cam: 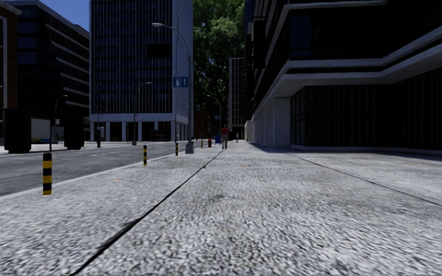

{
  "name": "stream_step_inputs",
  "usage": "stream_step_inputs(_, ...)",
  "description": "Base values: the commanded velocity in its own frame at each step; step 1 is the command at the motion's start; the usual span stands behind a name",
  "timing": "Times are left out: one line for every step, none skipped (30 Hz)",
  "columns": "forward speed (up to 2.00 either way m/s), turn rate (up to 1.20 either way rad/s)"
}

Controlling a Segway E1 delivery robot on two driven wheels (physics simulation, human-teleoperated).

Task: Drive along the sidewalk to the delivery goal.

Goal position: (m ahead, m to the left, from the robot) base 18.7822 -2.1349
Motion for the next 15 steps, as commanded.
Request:
stream_step_inputs(2.00, 0.00)
stream_step_inputs(2.00, 0.00)
stream_step_inputs(2.00, 0.00)
stream_step_inputs(2.00, 0.00)
stream_step_inputs(2.00, 0.00)
stream_step_inputs(2.00, 0.00)
stream_step_inputs(2.00, 0.00)
stream_step_inputs(2.00, 0.00)
stream_step_inputs(2.00, 0.00)
stream_step_inputs(2.00, 0.00)
stream_step_inputs(2.00, 0.00)
stream_step_inputs(2.00, 0.00)
stream_step_inputs(2.00, 0.00)
stream_step_inputs(2.00, 0.00)
stream_step_inputs(2.00, 0.00)
